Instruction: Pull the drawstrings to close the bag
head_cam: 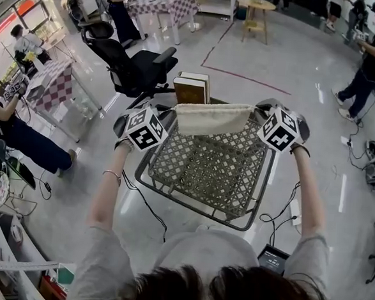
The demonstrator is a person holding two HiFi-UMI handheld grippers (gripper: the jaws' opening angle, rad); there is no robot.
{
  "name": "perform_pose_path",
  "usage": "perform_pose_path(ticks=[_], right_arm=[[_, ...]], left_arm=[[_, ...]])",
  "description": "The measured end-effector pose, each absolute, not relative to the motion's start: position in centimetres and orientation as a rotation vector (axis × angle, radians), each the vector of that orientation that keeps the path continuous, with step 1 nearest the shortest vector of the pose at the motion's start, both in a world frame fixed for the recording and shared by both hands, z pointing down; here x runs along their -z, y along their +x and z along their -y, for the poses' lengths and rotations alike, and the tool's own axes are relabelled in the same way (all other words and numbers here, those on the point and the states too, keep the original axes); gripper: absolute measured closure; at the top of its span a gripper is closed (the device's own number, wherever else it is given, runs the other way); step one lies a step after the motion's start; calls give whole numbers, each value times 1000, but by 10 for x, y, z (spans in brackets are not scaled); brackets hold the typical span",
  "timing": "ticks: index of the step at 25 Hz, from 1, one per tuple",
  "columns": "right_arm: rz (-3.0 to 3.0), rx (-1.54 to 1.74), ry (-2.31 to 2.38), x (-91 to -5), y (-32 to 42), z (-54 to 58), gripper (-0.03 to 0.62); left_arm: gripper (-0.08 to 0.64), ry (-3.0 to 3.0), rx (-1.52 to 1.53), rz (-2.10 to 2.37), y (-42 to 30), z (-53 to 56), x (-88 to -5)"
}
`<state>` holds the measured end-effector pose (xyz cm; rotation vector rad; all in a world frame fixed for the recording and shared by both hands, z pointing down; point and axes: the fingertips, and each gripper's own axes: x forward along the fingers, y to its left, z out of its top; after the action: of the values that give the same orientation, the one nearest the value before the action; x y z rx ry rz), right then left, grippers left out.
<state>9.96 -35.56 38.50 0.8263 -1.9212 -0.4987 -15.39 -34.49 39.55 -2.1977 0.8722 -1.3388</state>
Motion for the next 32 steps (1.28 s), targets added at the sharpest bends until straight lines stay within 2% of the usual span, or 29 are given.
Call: perform_pose_path(ticks=[15,32], right_arm=[[1848,731,965,-314,105,355,568],[1910,717,1020,-310,115,344,569]], left_arm=[[534,-2052,1234,-952,-153,344,-326],[535,-2125,1181,-1012,-156,335,-325]])
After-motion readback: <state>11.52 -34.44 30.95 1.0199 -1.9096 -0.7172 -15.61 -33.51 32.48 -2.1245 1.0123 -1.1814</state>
